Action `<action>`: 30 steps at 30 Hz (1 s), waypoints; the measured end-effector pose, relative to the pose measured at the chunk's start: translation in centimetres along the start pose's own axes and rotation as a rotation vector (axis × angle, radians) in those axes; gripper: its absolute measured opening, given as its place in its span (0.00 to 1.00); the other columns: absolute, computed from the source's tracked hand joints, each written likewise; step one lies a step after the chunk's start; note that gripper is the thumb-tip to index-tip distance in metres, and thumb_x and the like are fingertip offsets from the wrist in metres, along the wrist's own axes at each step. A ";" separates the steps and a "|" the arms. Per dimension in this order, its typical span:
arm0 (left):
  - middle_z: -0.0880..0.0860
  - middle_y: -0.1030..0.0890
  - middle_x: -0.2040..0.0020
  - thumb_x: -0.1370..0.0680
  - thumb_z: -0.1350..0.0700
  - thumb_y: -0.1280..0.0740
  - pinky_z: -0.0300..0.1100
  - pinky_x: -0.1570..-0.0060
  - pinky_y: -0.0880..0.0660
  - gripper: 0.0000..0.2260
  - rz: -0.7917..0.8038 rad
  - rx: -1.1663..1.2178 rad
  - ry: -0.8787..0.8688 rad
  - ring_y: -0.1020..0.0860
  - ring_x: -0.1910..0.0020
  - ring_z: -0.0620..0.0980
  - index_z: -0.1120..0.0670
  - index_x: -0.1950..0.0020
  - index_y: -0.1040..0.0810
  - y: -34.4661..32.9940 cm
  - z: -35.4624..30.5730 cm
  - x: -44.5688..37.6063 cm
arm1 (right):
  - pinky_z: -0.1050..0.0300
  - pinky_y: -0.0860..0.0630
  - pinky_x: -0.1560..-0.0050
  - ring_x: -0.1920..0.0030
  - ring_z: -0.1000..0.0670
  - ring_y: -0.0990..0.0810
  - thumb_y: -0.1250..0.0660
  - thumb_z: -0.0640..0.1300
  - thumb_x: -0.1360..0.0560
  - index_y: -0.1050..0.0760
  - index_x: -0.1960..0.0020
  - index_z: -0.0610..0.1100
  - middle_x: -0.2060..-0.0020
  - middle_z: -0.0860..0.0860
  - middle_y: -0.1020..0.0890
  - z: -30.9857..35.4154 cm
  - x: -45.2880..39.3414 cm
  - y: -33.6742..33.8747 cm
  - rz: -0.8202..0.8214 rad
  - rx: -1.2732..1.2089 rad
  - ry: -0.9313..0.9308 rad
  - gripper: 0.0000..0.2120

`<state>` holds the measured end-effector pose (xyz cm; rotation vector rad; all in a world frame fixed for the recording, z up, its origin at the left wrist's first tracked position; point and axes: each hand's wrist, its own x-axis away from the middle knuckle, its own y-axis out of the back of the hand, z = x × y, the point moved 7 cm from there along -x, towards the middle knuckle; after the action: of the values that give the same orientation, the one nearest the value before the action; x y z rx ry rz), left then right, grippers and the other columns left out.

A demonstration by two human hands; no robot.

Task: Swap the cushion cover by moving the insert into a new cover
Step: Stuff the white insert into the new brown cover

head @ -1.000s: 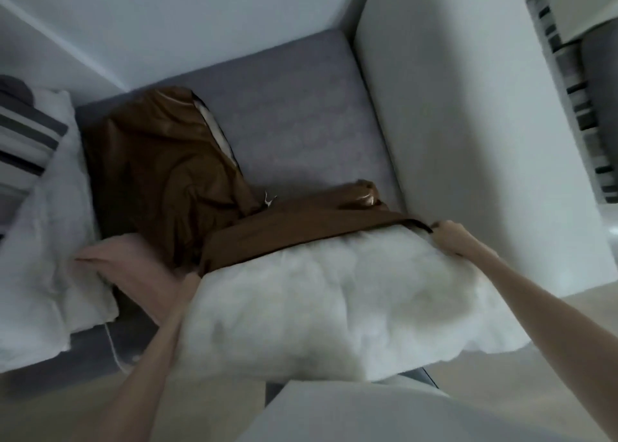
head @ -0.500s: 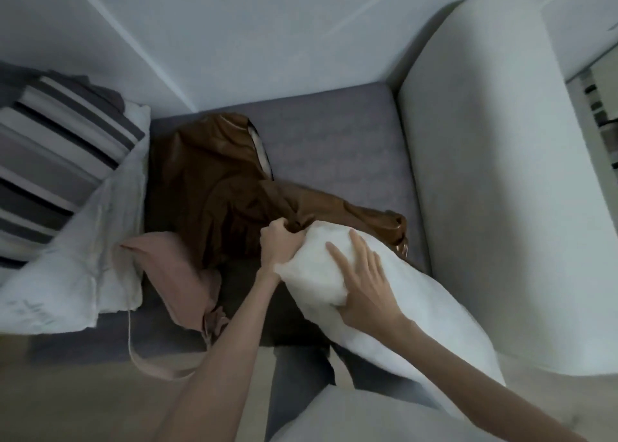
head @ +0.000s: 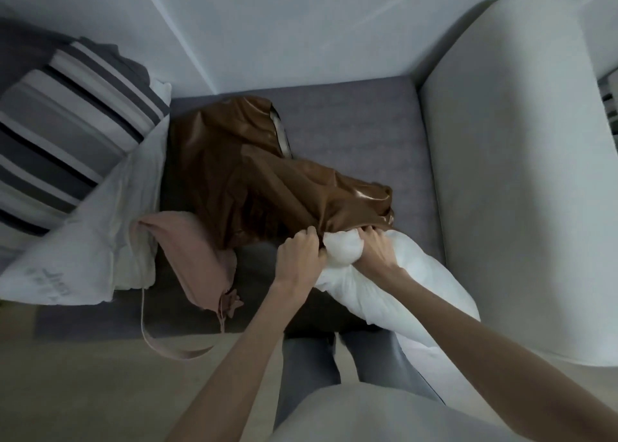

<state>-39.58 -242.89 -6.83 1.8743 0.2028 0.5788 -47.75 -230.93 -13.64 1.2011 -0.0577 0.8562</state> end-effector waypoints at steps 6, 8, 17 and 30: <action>0.55 0.19 0.52 0.31 0.56 0.26 0.41 0.66 0.25 0.20 -0.309 0.053 -0.067 0.20 0.54 0.53 0.58 0.41 0.24 4.3 2.6 -1.1 | 0.53 0.27 0.56 0.53 0.44 0.21 0.36 0.44 0.29 0.25 0.46 0.43 0.52 0.46 0.19 3.6 0.7 4.8 -0.239 -0.125 0.075 0.12; 0.54 0.20 0.52 0.33 0.59 0.26 0.42 0.66 0.22 0.19 -0.424 0.085 -0.107 0.21 0.54 0.52 0.57 0.43 0.25 6.0 3.3 -1.6 | 0.54 0.30 0.58 0.54 0.45 0.22 0.37 0.46 0.30 0.25 0.49 0.41 0.54 0.48 0.19 5.4 1.3 6.2 -0.278 -0.187 0.121 0.12; 0.56 0.27 0.39 0.28 0.59 0.31 0.57 0.52 0.25 0.22 -0.345 0.338 0.140 0.27 0.42 0.60 0.54 0.35 0.32 7.5 10.6 -7.8 | 0.60 0.26 0.57 0.57 0.56 0.22 0.36 0.36 0.30 0.26 0.53 0.42 0.58 0.54 0.21 8.4 3.9 12.8 -0.403 -0.646 0.188 0.07; 0.50 0.14 0.54 0.34 0.61 0.27 0.43 0.64 0.22 0.18 -0.530 0.161 -0.331 0.17 0.59 0.52 0.50 0.45 0.17 8.7 -0.1 -6.3 | 0.46 0.19 0.52 0.50 0.45 0.15 0.23 0.47 0.39 0.19 0.44 0.45 0.51 0.47 0.14 -13.4 3.0 11.2 -0.643 -1.636 -0.532 0.23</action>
<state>-46.20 -248.63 -0.71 1.9338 0.5167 -0.1126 -57.67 -217.07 -8.73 -0.1923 -0.6334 -0.2316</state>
